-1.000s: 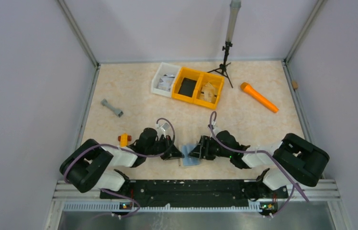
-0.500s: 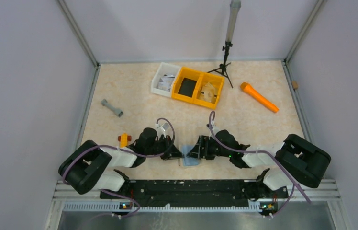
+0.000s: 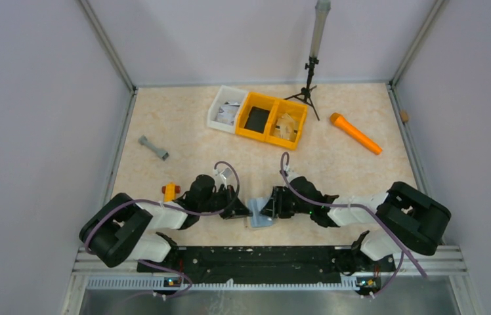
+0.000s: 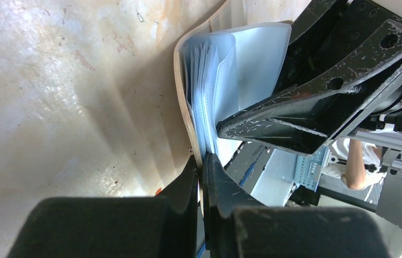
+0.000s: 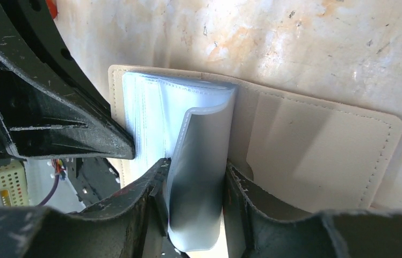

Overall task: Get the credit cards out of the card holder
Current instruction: Remove the credit card from the card holder.

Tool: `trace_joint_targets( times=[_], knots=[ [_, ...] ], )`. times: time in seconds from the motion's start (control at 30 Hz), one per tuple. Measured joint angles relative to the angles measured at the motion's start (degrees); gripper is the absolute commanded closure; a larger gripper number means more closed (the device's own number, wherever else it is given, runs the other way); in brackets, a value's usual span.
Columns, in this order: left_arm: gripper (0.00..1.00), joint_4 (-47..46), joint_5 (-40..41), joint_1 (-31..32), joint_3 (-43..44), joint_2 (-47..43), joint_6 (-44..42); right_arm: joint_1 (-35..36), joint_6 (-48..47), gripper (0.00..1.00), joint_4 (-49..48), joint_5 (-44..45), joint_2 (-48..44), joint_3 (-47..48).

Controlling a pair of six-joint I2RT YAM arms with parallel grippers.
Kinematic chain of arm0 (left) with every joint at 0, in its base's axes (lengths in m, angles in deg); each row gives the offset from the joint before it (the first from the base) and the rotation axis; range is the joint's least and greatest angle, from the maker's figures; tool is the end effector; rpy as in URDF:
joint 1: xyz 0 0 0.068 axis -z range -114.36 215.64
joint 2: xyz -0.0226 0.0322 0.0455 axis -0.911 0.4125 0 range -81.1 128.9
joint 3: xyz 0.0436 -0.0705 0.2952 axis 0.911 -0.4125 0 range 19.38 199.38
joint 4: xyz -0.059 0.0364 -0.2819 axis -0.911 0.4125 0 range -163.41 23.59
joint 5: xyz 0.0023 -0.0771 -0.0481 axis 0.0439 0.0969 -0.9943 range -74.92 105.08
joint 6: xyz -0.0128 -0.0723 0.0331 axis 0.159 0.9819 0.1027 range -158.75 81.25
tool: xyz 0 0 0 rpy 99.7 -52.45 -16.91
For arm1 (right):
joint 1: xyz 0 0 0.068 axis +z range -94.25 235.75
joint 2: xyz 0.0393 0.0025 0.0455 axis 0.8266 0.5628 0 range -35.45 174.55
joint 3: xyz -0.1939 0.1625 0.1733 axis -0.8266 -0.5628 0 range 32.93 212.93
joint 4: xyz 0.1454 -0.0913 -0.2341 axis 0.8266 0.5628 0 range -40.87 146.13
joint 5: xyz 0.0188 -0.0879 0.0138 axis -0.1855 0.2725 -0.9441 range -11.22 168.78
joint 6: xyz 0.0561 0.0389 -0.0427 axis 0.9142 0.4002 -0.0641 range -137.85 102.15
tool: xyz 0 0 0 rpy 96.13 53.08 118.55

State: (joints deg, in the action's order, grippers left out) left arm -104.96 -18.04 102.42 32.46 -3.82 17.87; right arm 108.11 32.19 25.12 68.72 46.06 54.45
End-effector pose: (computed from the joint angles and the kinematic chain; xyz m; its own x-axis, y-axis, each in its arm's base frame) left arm 0.1690 -0.1740 0.1115 -0.9642 -0.1523 -0.2171 0.1178 0.4872 -0.8653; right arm 0.1620 0.2299 0.1166 -0.8943 0.0764 -0.4410 -0.2811 0.6709 0.6863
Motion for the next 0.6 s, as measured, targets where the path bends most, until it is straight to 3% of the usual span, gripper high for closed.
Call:
trace_joint_targets(
  times=[0.07, 0.13, 0.27, 0.47, 0.53, 0.6],
  knots=[
    [0.98, 0.04, 0.0, 0.0, 0.0, 0.0, 0.0, 0.0, -0.15, 0.71, 0.07, 0.09, 0.0, 0.02],
    [0.95, 0.48, 0.07, -0.07, 0.0, 0.0, -0.17, 0.0, -0.44, 0.73, 0.61, 0.61, 0.0, 0.04],
    [0.76, 1.62, 0.39, -0.09, 0.0, -0.5, -0.42, 0.04, -0.5, 0.77, 2.58, 1.57, -0.04, 0.72],
    [0.57, 1.03, -0.52, -0.04, 0.0, -1.05, -0.42, 0.24, -0.46, 0.91, 3.21, 2.54, -0.59, 0.66],
    [0.58, 0.28, -0.81, -0.02, 0.0, -1.05, -0.15, 0.26, -0.39, 0.94, 3.17, 2.56, -0.59, 0.61],
    [0.67, -0.39, -1.09, -0.02, 0.0, -1.01, 0.09, 0.26, -0.28, 0.94, 2.89, 2.47, -0.59, 0.55]
  ],
)
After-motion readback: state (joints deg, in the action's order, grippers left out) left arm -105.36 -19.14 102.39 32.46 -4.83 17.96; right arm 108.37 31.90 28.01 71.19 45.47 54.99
